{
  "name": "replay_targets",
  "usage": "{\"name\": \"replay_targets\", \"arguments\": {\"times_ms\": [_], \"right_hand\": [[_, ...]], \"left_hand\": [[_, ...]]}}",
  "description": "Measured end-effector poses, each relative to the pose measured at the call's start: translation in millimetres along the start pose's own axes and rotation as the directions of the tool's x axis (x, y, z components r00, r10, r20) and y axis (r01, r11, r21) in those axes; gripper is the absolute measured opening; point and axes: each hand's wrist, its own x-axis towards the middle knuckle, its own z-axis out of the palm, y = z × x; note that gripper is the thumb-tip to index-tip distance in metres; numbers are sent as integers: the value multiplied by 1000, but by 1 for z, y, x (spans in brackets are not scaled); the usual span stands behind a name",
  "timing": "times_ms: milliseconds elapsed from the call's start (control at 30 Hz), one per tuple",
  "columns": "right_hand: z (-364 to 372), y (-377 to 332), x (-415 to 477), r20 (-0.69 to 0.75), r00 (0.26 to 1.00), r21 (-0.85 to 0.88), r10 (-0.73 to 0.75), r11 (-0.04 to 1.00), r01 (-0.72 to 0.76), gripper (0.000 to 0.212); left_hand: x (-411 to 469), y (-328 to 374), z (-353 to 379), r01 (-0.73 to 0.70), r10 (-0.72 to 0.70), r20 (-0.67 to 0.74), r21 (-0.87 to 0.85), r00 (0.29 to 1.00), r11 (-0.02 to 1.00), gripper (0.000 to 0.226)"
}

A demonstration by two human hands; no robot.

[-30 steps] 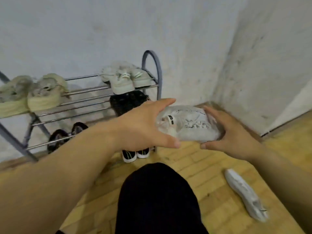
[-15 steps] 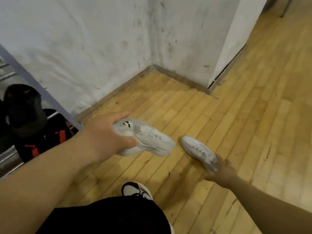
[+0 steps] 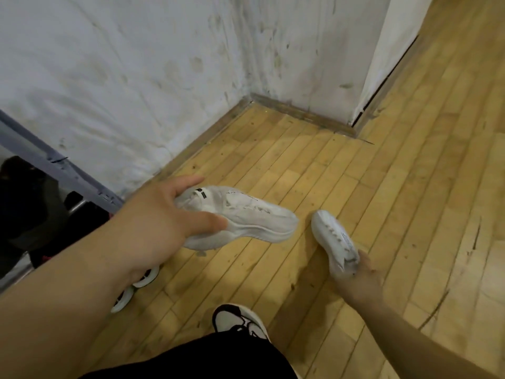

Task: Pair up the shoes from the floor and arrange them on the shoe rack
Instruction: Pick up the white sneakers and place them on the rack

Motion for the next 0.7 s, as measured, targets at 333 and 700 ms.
{"name": "replay_targets", "arguments": {"times_ms": [333,700], "right_hand": [[-11,-145,-171,196,916,619,-350,769,161,96],[-16,-317,-396,61,449,613,-892,388,688,92]], "left_hand": [[-43,-12,-50,-94,-1,-349,-257,937,962,84],[-223,-36,-162,-412,52,-684,-375,728,830,109]]}}
